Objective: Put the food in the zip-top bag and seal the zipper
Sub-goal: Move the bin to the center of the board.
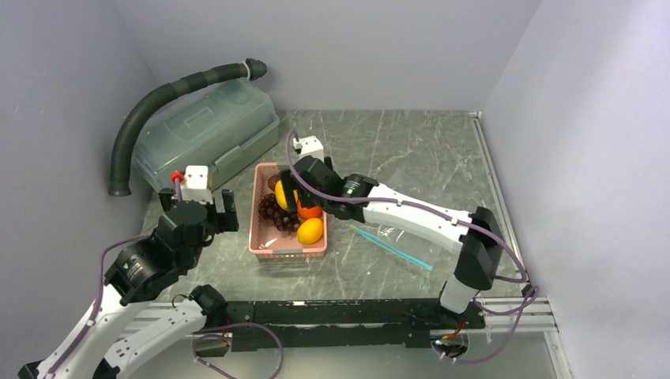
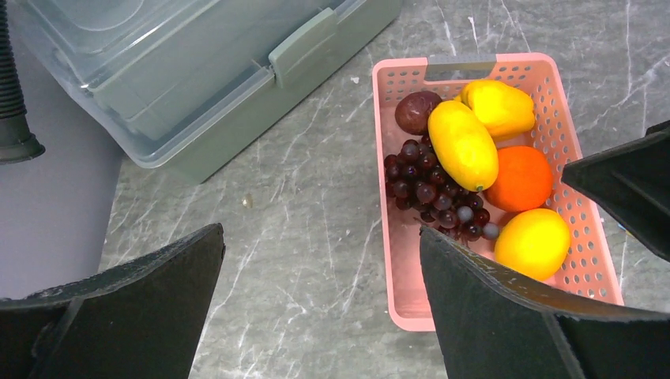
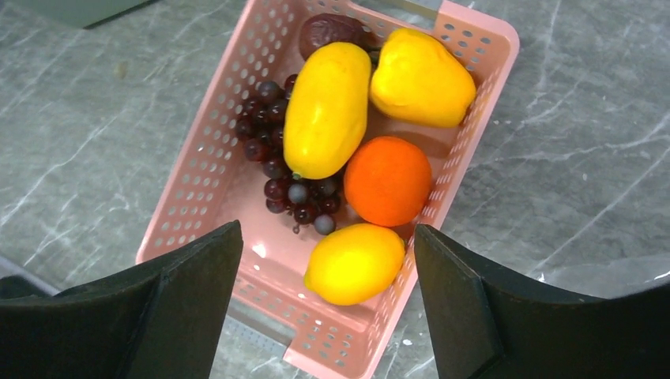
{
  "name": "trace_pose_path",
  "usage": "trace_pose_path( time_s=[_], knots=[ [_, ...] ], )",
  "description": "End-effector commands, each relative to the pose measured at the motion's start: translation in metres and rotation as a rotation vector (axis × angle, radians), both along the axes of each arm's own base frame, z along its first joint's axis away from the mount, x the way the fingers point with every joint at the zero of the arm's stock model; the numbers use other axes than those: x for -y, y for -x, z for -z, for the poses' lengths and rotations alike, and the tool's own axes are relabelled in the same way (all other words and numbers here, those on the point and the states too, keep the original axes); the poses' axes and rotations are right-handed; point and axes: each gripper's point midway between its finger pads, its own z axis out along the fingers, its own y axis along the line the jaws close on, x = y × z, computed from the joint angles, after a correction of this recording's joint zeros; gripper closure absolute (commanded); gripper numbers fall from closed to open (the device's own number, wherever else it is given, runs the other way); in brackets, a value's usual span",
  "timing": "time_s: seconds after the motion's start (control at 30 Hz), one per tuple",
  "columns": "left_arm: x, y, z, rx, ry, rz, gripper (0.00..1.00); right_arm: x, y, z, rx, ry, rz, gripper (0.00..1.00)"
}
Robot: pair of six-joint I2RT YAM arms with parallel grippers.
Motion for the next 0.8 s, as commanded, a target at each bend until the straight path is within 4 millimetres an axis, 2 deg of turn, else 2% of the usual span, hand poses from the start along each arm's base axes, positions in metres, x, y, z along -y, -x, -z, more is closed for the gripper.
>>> trace_pose_path(
  time_s=[0.0, 0.37, 0.77],
  knots=[
    [-0.004, -0.002, -0.012, 0.039, 0.034, -0.04, 0.01, 0.006, -0.015, -0.003, 0.017, 0.013, 0.122, 0.19],
    [-0.001, -0.004, -0.01, 0.028, 0.029, -0.028, 0.01, 0.03, -0.035, 0.045, -0.069, 0.074, 0.221, 0.38],
    [0.002, -0.006, -0.009, 0.029, 0.025, -0.018, 0.01, 0.056, -0.04, 0.094, -0.139, 0.156, 0.309, 0.44]
  ],
)
